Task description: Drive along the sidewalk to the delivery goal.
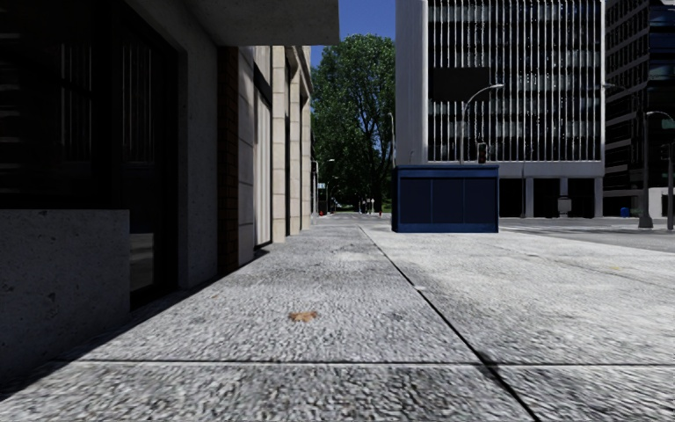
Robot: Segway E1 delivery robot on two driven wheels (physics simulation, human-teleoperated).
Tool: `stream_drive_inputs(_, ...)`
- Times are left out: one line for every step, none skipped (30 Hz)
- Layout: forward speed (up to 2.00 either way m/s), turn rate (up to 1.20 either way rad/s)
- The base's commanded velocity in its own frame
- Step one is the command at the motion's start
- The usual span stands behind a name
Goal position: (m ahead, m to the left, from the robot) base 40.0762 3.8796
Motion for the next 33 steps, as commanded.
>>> stream_drive_inputs(2.0,0.0)
stream_drive_inputs(2.0,0.0)
stream_drive_inputs(2.0,0.0)
stream_drive_inputs(2.0,0.0)
stream_drive_inputs(2.0,0.0)
stream_drive_inputs(2.0,0.0)
stream_drive_inputs(2.0,0.0)
stream_drive_inputs(2.0,0.0)
stream_drive_inputs(2.0,0.0)
stream_drive_inputs(2.0,0.0)
stream_drive_inputs(2.0,0.0)
stream_drive_inputs(2.0,0.0)
stream_drive_inputs(2.0,0.0)
stream_drive_inputs(2.0,0.0)
stream_drive_inputs(2.0,0.0)
stream_drive_inputs(2.0,0.0)
stream_drive_inputs(2.0,0.0)
stream_drive_inputs(2.0,0.0)
stream_drive_inputs(2.0,0.0)
stream_drive_inputs(2.0,0.0)
stream_drive_inputs(2.0,0.0)
stream_drive_inputs(2.0,0.0)
stream_drive_inputs(2.0,0.0)
stream_drive_inputs(2.0,0.0)
stream_drive_inputs(2.0,0.0)
stream_drive_inputs(2.0,0.0)
stream_drive_inputs(2.0,0.0)
stream_drive_inputs(2.0,0.0)
stream_drive_inputs(2.0,0.0)
stream_drive_inputs(2.0,0.0)
stream_drive_inputs(2.0,0.0)
stream_drive_inputs(2.0,0.0)
stream_drive_inputs(2.0,0.0)
